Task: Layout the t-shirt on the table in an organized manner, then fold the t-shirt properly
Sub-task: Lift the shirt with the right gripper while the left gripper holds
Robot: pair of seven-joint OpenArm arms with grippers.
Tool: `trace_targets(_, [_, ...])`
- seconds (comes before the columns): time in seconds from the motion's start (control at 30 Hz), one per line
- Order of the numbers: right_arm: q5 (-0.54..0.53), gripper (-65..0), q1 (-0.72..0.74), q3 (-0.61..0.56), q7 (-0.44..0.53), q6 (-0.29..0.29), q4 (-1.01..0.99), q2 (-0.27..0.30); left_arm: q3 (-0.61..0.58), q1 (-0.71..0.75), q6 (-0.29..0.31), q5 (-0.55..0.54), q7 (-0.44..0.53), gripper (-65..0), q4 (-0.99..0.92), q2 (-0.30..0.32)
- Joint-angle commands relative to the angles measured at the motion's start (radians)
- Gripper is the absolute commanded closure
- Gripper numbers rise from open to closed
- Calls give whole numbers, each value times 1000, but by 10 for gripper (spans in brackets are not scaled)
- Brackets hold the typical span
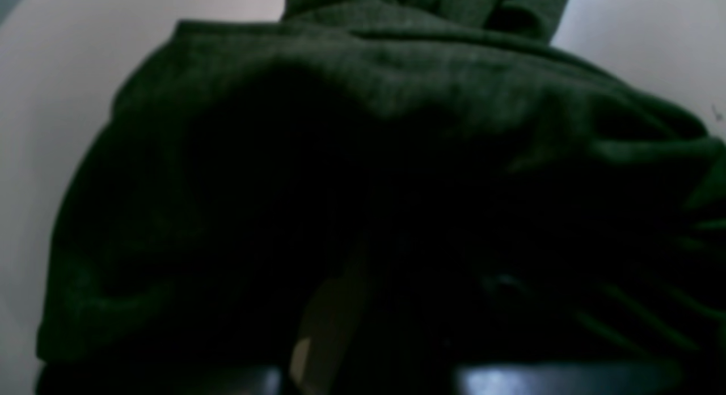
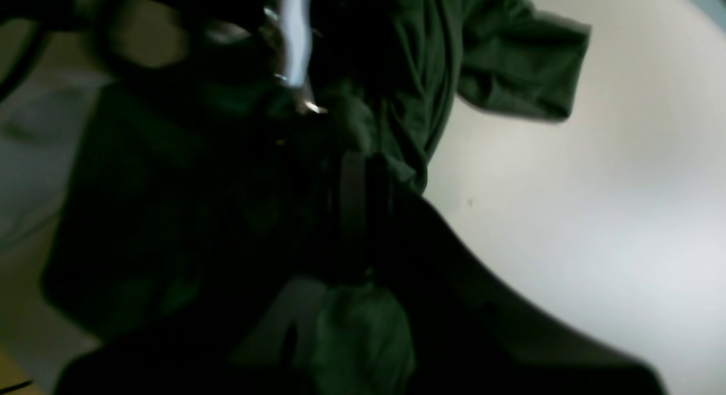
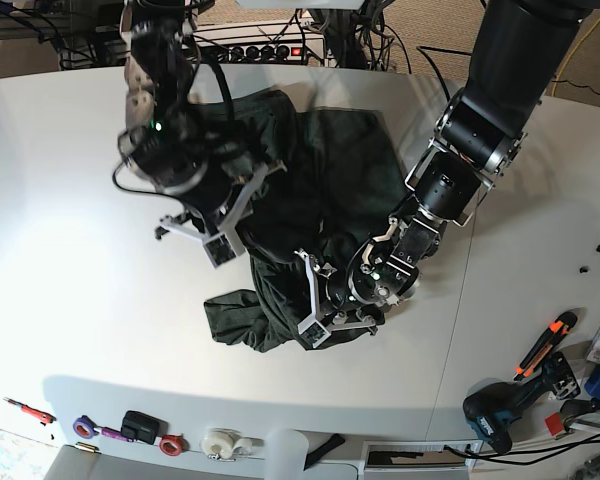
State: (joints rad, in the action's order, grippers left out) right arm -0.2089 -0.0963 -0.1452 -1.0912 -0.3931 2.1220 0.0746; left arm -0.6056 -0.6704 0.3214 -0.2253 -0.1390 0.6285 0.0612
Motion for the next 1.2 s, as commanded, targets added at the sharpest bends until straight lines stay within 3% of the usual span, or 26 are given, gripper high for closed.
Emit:
trace_targets(0.0, [-11,0,-5,2,15,-2,47,0,-1,-8,-8,32,-69,-50,-5,6])
trace_targets(0.23, [-47,0,-116,2,-14,-17,148,0,-1,-8,-8,32,-69,-50,-5,6])
trace_targets(0.5, [-310,0,-198,2,-48,-214,150,0,-1,-8,-8,32,-69,-50,-5,6])
trace_targets(0.73, [-406,0,-200,2,-57,-303,150,0,-1,-8,-8,32,-69,-50,-5,6])
trace_targets(0.93, [-368,0,-157,3,-20,-298,150,0,-1,-8,-8,32,-69,-50,-5,6])
trace_targets(1.17, [-97,0,-20,3,71,-132,150,0,-1,-8,-8,32,-70,-50,-5,6])
